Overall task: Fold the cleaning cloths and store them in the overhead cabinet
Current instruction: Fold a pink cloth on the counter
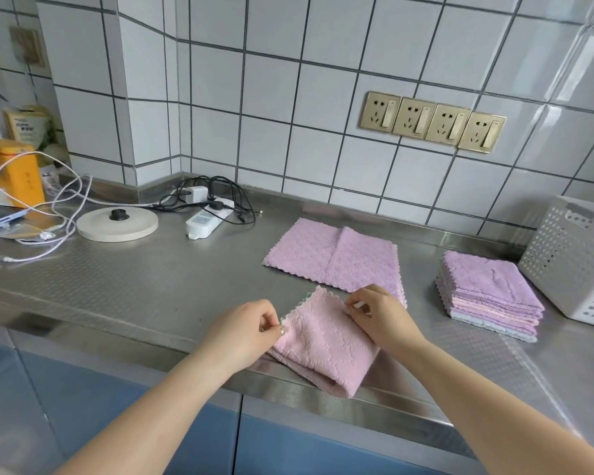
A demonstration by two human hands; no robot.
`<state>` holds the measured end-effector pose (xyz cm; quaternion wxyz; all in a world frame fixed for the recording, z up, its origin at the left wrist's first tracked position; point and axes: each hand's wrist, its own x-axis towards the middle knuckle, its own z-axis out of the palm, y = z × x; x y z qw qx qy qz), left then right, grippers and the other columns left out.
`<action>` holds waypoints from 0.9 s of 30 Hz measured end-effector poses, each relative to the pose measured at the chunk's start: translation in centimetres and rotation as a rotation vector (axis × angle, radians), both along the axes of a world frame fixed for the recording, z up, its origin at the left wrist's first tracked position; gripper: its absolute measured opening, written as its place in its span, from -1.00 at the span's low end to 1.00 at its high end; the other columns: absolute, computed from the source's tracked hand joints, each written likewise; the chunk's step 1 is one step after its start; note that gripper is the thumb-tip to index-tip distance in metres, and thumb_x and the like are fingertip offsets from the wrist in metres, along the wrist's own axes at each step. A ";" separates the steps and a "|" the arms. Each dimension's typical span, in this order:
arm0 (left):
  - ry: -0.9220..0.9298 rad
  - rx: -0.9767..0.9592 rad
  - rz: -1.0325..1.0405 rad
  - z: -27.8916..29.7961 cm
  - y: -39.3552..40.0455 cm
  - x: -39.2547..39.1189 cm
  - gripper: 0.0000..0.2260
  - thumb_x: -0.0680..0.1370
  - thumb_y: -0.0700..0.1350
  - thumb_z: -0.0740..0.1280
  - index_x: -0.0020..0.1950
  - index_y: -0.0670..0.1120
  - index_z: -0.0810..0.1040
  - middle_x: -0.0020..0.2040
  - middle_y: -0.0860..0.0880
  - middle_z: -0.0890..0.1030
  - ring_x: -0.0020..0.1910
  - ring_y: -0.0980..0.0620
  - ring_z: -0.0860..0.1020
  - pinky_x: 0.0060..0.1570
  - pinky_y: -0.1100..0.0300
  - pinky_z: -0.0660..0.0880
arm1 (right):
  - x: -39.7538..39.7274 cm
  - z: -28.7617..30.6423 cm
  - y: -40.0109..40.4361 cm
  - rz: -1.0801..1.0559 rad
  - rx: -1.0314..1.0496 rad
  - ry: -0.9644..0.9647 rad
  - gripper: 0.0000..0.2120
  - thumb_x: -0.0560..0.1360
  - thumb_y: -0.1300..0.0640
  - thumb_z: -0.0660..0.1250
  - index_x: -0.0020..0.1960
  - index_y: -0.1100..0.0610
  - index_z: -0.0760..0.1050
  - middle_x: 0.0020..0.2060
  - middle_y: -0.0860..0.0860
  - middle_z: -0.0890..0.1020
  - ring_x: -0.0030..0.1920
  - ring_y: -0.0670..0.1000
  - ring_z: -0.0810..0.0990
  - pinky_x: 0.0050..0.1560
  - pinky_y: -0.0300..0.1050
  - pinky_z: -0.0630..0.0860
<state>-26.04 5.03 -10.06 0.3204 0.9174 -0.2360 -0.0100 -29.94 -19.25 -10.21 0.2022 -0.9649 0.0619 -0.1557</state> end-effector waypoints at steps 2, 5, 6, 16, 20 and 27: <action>-0.021 0.009 0.009 0.2 0.1 -0.1 -0.83 0.49 0.08 0.32 -0.24 0.07 0.43 -0.43 0.09 0.44 -0.46 0.19 0.36 -0.45 0.27 0.21 | -0.1 0.1 0.1 0.040 -0.021 -0.047 -0.91 0.48 0.17 0.37 -0.04 0.09 0.63 -0.10 -0.11 0.52 -0.12 -0.09 0.55 0.01 -0.30 0.44; -0.005 -0.007 0.010 0.3 0.4 -0.1 -0.84 0.50 0.05 0.31 -0.24 0.06 0.43 -0.47 0.08 0.40 -0.49 0.18 0.33 -0.47 0.25 0.20 | -0.1 0.4 0.0 0.064 -0.017 -0.019 -0.89 0.48 0.21 0.36 -0.03 0.09 0.62 -0.16 -0.14 0.56 -0.12 -0.09 0.54 -0.03 -0.34 0.43; 0.002 -0.005 0.010 0.3 0.4 0.0 -0.85 0.50 0.04 0.31 -0.24 0.06 0.44 -0.46 0.08 0.41 -0.49 0.17 0.33 -0.46 0.25 0.21 | -0.1 0.5 0.0 0.059 -0.001 -0.005 -0.89 0.48 0.21 0.35 -0.04 0.08 0.61 -0.17 -0.14 0.58 -0.13 -0.09 0.54 -0.08 -0.37 0.41; 0.037 -0.075 0.002 -0.4 1.2 0.9 -0.85 0.48 -0.05 0.33 -0.28 0.04 0.44 -0.32 0.07 0.56 -0.40 0.11 0.45 -0.28 0.16 0.42 | 0.5 0.5 0.3 -0.045 0.140 0.087 -0.90 0.51 0.12 0.34 0.01 0.04 0.57 -0.17 -0.13 0.60 -0.10 -0.11 0.54 -0.20 -0.50 0.31; -0.123 0.049 -0.027 0.1 0.7 0.3 -0.97 0.51 -0.07 0.30 -0.08 0.05 0.47 0.00 0.08 0.53 -0.04 0.06 0.54 -0.02 0.16 0.43 | 0.5 0.8 0.9 -0.072 0.087 0.162 -0.81 0.49 0.13 0.33 0.11 0.03 0.54 -0.08 -0.09 0.61 0.04 -0.04 0.57 -0.07 -0.26 0.41; -0.283 0.059 -0.290 1.4 -5.0 -0.7 -0.62 0.58 -0.20 0.11 0.40 -0.08 0.38 0.41 -0.02 0.39 0.39 0.03 0.34 0.34 0.21 0.19 | -1.0 1.1 3.2 -0.098 -0.061 0.048 -0.68 0.54 0.10 0.19 0.28 0.00 0.49 0.29 -0.01 0.46 0.27 0.07 0.44 0.26 -0.08 0.36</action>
